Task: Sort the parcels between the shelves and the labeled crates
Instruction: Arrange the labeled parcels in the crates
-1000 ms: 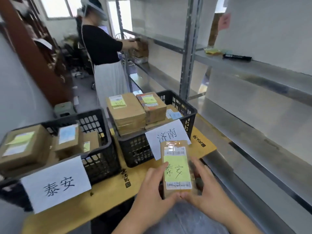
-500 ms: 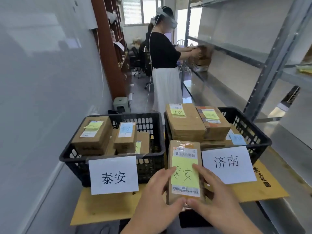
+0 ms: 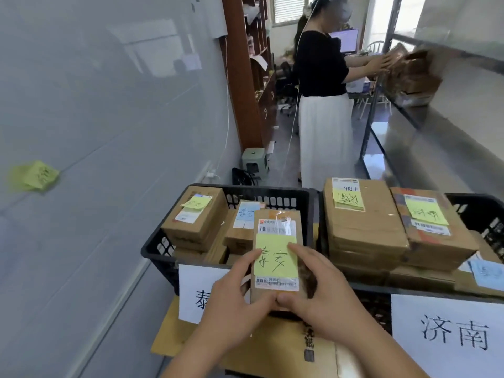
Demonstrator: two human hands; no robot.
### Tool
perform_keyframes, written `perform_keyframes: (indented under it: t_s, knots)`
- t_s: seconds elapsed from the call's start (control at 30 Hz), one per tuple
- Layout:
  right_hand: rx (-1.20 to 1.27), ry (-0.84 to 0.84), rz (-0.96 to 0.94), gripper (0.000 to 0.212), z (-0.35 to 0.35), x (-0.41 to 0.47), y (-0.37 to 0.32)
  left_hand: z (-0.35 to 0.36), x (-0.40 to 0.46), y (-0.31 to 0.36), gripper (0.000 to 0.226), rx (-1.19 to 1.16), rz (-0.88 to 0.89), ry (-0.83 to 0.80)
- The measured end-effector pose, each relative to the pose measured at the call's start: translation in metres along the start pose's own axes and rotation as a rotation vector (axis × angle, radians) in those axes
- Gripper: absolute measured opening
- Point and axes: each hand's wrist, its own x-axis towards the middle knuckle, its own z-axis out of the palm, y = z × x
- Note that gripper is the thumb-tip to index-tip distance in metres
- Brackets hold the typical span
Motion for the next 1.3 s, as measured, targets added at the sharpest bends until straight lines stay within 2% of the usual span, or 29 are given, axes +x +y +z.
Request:
perform_keyframes:
  t_s: [0.1, 0.3, 0.53, 0.7, 0.87, 1.07, 1.2, 1.3]
  knots:
    - [-0.035, -0.007, 0.007, 0.097, 0.002, 0.026, 0.003, -0.005, 0.024, -0.005, 0.074, 0.027, -0.025, -0.009]
    - [-0.132, -0.125, 0.063, 0.107, 0.005, 0.090, 0.017, -0.011, 0.102, -0.028, 0.069, 0.133, -0.034, -0.100]
    - [-0.218, -0.079, 0.260, 0.125, 0.024, 0.159, 0.023, -0.024, 0.195, -0.057, 0.068, 0.218, 0.024, -0.319]
    - [-0.234, 0.011, 0.379, 0.123, 0.050, 0.188, 0.034, -0.034, 0.244, -0.078, 0.069, 0.264, 0.012, -0.443]
    - [-0.242, -0.003, 0.463, 0.125, 0.063, 0.208, 0.046, -0.037, 0.269, -0.095, 0.076, 0.410, 0.044, -0.532]
    - [-0.240, 0.015, 0.532, 0.119, 0.070, 0.233, 0.067, -0.034, 0.290, -0.100, 0.074, 0.601, 0.118, -0.522]
    - [-0.296, 0.007, 0.552, 0.117, 0.080, 0.244, 0.082, -0.046, 0.296, -0.110, 0.061, 0.683, 0.170, -0.409]
    - [-0.308, -0.003, 0.565, 0.116, 0.088, 0.243, 0.091, -0.052, 0.297, -0.123, 0.069, 0.840, 0.100, -0.375]
